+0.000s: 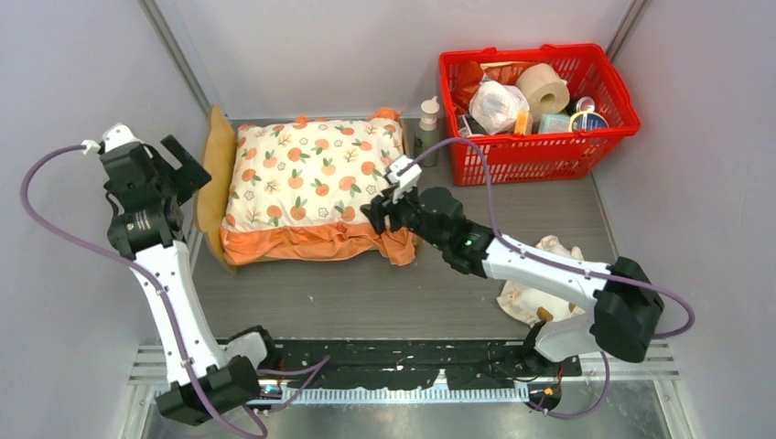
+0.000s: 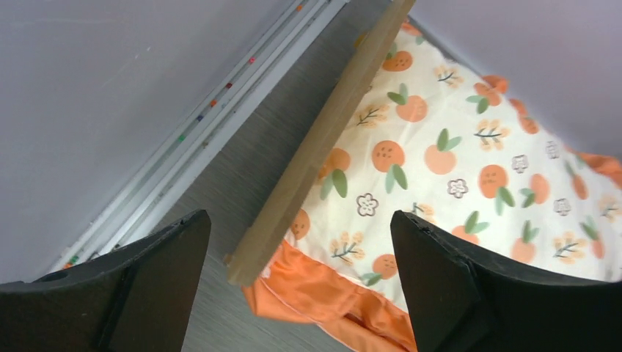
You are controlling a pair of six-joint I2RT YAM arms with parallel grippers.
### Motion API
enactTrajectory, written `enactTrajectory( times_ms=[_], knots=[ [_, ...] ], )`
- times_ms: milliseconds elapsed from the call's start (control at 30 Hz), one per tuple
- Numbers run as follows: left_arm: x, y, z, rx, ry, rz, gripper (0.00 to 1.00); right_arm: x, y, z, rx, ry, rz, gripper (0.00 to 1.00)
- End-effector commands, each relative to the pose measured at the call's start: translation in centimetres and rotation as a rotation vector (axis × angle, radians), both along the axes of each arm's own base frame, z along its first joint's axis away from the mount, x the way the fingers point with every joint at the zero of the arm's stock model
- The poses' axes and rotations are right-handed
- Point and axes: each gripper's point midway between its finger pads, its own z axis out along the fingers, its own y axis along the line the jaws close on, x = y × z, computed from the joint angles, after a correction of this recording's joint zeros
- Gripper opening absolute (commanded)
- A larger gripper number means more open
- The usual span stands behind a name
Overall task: Set up the pet bed
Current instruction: Adjust the bed frame at the center of the board.
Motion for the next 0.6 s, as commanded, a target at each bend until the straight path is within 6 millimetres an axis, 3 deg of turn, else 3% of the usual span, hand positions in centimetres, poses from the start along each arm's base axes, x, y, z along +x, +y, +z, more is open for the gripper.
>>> enactTrajectory(
  times_ms=[0, 33, 67, 100, 133, 167, 200, 233, 267, 300, 333, 367, 467, 567],
  knots=[
    [-3.7, -1.5, 2.8, -0.061, -0.050, 0.069, 0.99, -0.6, 5.6, 3.5, -0.008, -0.138, 0.136, 0.66],
    [-4.5, -1.4, 3.7, -0.049, -0.067, 0.097, 1.00, -1.0, 7.2, 2.1, -0.044, -0.148, 0.174, 0.66],
    [-5.5, -1.2, 4.5, -0.029, -0.083, 0.132, 1.00, -1.3, 8.6, 3.4, -0.024, -0.185, 0.208, 0.66],
    [-6.4, -0.7, 5.0, -0.015, -0.098, 0.181, 0.99, -1.8, 10.4, 1.8, -0.071, -0.199, 0.250, 0.67],
    [-7.4, -0.3, 5.2, -0.006, -0.114, 0.236, 0.99, -2.1, 11.7, 2.8, -0.066, -0.226, 0.277, 0.67],
    [-8.1, -0.1, 4.9, -0.014, -0.112, 0.270, 0.99, -2.5, 13.7, 0.1, -0.126, -0.224, 0.316, 0.67],
    [-8.2, -0.3, 4.1, -0.033, -0.096, 0.277, 0.99, -3.4, 15.2, 1.6, -0.110, -0.256, 0.359, 0.67],
    [-8.2, -0.5, 3.0, -0.063, -0.076, 0.281, 0.99, -3.8, 16.6, 0.2, -0.144, -0.275, 0.408, 0.68],
    [-8.0, -0.8, 1.8, -0.089, -0.054, 0.274, 0.99, -4.4, 17.8, 1.2, -0.135, -0.309, 0.433, 0.68],
    [-7.5, -1.1, 0.7, -0.097, -0.035, 0.242, 1.00, -4.6, 19.0, -0.5, -0.172, -0.328, 0.473, 0.69],
    [-6.9, -1.1, -0.3, -0.083, -0.019, 0.203, 1.00, -5.0, 20.0, 0.2, -0.165, -0.359, 0.495, 0.69],
    [-6.3, -1.0, -1.3, -0.058, 0.001, 0.172, 0.99, -5.1, 20.8, -1.2, -0.195, -0.375, 0.525, 0.69],
    [-4.9, 0.1, -2.7, 0.068, 0.061, 0.076, 0.90, -5.1, 21.7, -1.4, -0.183, -0.370, 0.524, 0.70],
    [-3.1, 0.0, -2.6, 0.153, 0.047, -0.052, 0.86, -4.9, 20.1, -1.6, -0.190, -0.328, 0.477, 0.70]
  ],
)
